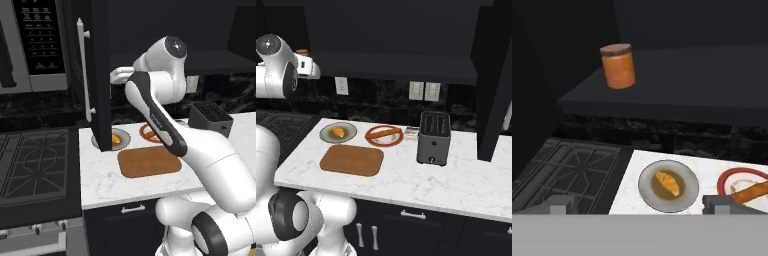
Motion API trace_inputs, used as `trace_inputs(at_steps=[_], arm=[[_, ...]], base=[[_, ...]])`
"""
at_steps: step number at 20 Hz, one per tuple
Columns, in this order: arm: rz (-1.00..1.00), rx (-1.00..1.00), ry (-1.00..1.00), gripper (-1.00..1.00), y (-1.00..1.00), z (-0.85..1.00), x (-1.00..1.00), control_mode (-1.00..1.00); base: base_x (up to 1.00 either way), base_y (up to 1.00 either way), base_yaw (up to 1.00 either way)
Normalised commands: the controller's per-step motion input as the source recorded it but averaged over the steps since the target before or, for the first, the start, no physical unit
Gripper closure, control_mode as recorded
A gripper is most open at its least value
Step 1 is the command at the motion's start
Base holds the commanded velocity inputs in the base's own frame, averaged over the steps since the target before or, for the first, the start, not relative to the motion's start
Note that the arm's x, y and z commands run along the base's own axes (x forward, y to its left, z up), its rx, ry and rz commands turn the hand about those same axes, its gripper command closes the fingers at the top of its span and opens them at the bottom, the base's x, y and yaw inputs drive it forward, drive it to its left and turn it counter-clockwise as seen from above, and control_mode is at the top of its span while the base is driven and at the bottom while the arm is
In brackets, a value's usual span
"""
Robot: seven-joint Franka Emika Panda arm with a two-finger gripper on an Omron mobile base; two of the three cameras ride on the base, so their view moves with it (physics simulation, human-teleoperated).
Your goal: From the different types of pastries on the counter, select a croissant and place it on the cutting board. Then retrieve a jar of jam from the cabinet and place it alongside the croissant on the cutting board.
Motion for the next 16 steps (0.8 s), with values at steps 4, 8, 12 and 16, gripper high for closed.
trace_inputs(at_steps=[4,8,12,16], arm=[[0.12,0.0,0.0,-1.0,0.0,0.26,0.98,-1.0],[0.06,0.0,0.0,-1.0,0.35,0.39,0.78,-1.0],[0.03,-0.01,-0.02,-1.0,0.39,0.13,0.24,-1.0],[0.0,0.0,-0.04,-1.0,0.16,0.37,0.79,-1.0]], base=[[0.0,0.0,0.0],[0.0,0.0,0.0],[0.0,0.0,0.0],[0.0,0.0,0.0]])
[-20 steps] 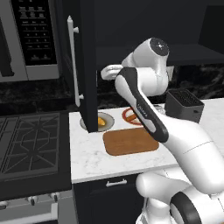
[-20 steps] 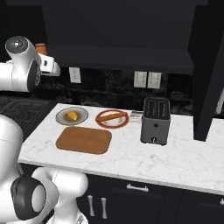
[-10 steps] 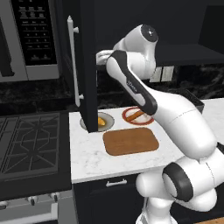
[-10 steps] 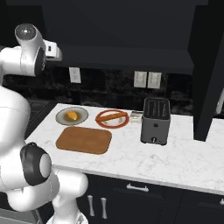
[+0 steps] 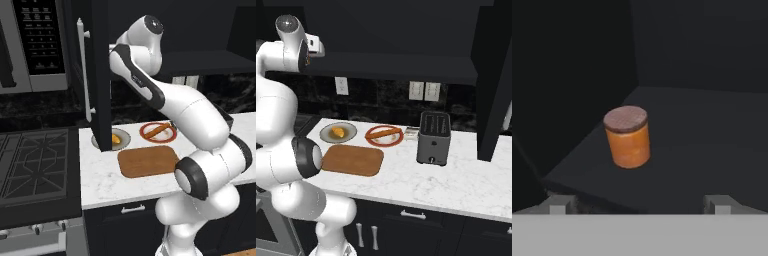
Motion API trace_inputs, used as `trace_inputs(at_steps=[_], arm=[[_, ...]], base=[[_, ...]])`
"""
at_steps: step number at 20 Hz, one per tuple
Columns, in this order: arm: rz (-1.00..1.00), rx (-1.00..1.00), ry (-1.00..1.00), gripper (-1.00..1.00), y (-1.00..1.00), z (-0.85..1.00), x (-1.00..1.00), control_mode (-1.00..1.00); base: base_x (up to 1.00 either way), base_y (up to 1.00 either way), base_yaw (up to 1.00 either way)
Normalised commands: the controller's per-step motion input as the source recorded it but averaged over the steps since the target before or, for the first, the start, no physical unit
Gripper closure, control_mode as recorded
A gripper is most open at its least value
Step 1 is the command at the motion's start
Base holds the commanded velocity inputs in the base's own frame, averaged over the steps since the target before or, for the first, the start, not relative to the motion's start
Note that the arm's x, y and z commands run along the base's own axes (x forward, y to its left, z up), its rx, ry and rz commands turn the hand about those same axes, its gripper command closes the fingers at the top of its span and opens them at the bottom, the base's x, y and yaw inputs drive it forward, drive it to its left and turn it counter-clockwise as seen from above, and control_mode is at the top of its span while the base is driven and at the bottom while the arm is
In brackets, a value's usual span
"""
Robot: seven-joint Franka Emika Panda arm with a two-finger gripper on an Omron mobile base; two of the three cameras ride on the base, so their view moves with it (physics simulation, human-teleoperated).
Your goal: From the different types of pastries on the counter, select a croissant and place it on the cutting board. Then retrieve a jar of jam from the cabinet and place it alongside the croissant on the cutting board.
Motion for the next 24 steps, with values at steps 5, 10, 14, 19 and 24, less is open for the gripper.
trace_inputs(at_steps=[5,10,14,19,24], arm=[[0.01,-0.03,-0.02,-1.0,0.17,0.16,0.27,-1.0],[-0.01,-0.26,0.09,-1.0,0.51,-0.24,0.37,-1.0],[0.0,-0.02,0.04,-1.0,0.01,-0.06,0.13,-1.0],[0.0,0.0,0.0,-1.0,0.01,0.03,0.59,-1.0],[0.0,0.01,0.01,-1.0,0.01,0.0,0.14,-1.0]], base=[[0.0,0.0,0.0],[0.0,0.0,0.0],[0.0,0.0,0.0],[0.0,0.0,0.0],[0.0,0.0,0.0]])
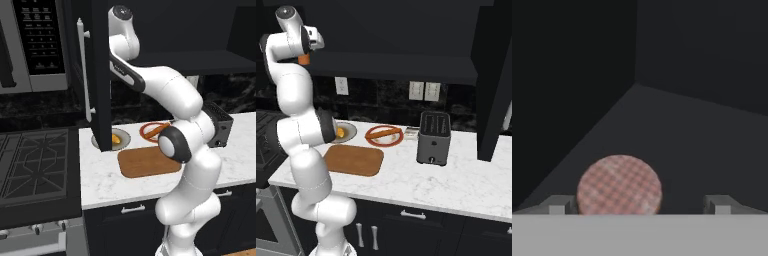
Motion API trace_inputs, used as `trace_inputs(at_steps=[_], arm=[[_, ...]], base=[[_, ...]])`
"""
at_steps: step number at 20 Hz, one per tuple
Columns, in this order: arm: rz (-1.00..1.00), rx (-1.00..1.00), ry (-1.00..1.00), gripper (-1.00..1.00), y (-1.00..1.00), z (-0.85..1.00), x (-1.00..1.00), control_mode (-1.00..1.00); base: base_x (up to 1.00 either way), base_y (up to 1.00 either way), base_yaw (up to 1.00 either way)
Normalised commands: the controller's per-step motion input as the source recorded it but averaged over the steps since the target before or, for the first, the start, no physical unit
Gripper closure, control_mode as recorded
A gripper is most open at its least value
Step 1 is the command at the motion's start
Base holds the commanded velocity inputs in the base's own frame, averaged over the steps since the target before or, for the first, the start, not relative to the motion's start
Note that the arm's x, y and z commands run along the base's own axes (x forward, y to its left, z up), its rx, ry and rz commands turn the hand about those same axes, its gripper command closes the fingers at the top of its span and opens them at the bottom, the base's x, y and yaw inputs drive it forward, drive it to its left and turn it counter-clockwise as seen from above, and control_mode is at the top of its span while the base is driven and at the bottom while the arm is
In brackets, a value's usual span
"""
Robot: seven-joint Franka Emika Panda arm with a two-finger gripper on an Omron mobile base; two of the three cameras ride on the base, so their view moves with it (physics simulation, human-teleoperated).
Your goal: From the different types of pastries on the counter, select a croissant and place it on the cutting board. Then retrieve a jar of jam from the cabinet and place it alongside the croissant on the cutting board.
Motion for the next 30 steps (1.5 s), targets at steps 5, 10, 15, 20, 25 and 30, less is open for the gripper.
trace_inputs(at_steps=[5,10,15,20,25,30], arm=[[0.0,0.01,0.06,-1.0,0.17,-0.23,0.0,-1.0],[0.0,0.01,0.05,-1.0,0.04,-0.2,0.0,-1.0],[0.0,0.0,0.03,-1.0,0.01,-0.06,0.0,-1.0],[0.0,0.0,0.08,1.0,0.17,-0.21,0.0,-1.0],[0.0,0.0,0.01,1.0,0.0,-0.17,0.18,-1.0],[-0.01,0.16,0.01,1.0,-0.42,-0.17,-0.32,-1.0]], base=[[0.0,0.0,0.0],[0.0,0.0,0.0],[0.0,0.0,0.0],[0.0,0.0,0.0],[0.0,0.0,0.0],[0.0,0.0,0.0]])
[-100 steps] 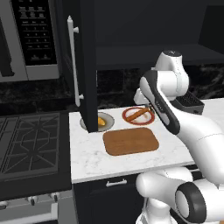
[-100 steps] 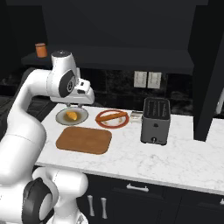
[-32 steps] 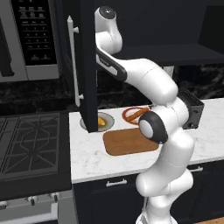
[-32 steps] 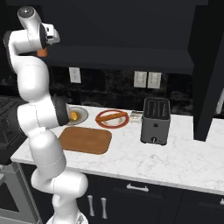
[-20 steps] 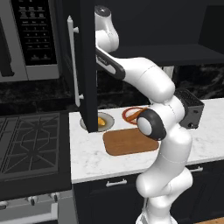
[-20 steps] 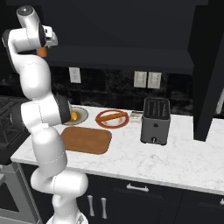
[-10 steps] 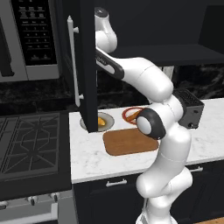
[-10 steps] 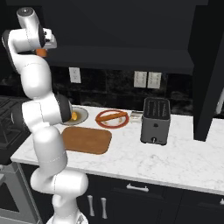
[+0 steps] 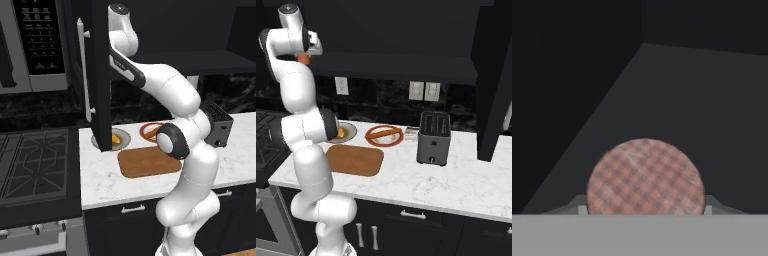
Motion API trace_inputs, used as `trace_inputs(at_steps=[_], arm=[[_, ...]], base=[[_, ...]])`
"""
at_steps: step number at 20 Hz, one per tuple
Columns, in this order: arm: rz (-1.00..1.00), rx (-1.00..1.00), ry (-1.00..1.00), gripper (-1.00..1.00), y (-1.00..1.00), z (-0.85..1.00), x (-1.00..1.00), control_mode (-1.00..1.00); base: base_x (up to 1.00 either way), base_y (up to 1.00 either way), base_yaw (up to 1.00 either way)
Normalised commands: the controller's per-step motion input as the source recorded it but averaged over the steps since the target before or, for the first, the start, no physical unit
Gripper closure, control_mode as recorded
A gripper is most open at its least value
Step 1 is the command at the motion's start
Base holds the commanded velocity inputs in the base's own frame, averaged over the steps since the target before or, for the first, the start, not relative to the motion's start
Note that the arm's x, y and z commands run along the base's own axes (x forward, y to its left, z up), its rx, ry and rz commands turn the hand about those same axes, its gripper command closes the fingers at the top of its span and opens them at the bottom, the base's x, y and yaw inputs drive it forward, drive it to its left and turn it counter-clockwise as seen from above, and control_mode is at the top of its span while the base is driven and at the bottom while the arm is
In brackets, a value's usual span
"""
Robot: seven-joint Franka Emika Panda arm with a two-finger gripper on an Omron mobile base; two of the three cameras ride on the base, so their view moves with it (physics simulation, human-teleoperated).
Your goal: From the different types of pastries on the counter, select a croissant and place it on the cutting board. Then retrieve a jar of jam from the cabinet and place it alongside the croissant on the cutting board.
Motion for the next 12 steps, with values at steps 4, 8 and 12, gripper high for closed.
trace_inputs(at_steps=[4,8,12], arm=[[-0.05,0.21,-0.01,1.0,-0.91,-0.42,-1.0,-1.0],[-0.07,0.17,-0.13,1.0,-0.73,-0.69,-1.0,-1.0],[-0.09,0.1,-0.14,1.0,-0.51,-0.87,-1.0,-1.0]], base=[[0.0,0.0,0.0],[0.0,0.0,0.0],[0.0,0.0,0.0]])
